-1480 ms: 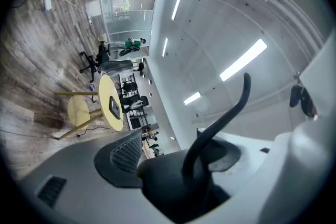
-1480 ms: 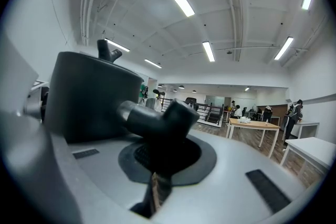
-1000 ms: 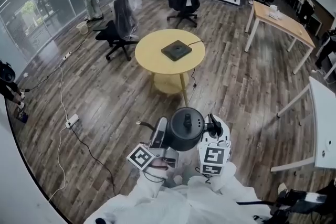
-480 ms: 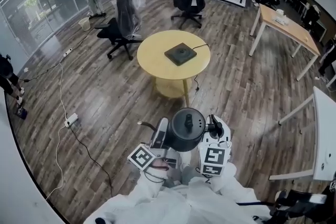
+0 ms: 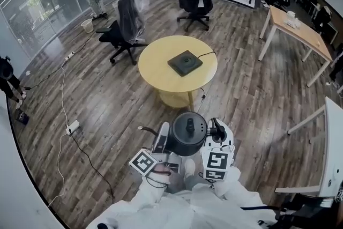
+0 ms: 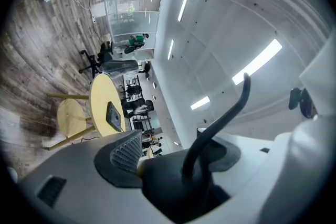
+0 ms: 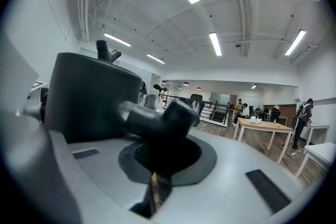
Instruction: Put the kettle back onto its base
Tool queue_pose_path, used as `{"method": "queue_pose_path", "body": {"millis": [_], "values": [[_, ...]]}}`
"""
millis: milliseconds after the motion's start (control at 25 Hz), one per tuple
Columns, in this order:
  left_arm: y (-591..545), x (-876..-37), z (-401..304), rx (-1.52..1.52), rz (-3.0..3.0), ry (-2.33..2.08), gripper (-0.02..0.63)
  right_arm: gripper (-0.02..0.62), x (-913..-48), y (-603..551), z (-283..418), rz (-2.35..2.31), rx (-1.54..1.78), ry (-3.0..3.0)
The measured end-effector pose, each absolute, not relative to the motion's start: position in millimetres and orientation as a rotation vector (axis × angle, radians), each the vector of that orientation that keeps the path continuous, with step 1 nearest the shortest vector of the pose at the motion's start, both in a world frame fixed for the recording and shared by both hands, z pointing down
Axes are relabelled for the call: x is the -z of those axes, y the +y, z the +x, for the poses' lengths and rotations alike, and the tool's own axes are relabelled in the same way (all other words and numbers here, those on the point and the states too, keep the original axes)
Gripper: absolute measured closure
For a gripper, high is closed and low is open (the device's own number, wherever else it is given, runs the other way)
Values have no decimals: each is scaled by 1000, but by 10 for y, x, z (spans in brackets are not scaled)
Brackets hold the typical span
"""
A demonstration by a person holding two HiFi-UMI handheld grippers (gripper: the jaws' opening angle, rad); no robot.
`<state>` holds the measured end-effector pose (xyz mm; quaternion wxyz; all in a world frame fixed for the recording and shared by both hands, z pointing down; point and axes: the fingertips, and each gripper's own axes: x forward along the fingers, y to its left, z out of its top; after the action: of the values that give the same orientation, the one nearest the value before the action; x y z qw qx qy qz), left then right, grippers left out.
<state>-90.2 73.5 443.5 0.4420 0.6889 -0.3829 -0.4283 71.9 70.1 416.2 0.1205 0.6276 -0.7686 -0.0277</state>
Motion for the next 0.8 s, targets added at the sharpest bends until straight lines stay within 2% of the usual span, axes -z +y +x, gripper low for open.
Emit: {"method": "queue_pose_path", "body": {"millis": [800], "values": [[-1121, -4214, -363, 1076, 1731, -962, 278, 569, -3952, -1179, 1259, 1851, 113, -2282]]}}
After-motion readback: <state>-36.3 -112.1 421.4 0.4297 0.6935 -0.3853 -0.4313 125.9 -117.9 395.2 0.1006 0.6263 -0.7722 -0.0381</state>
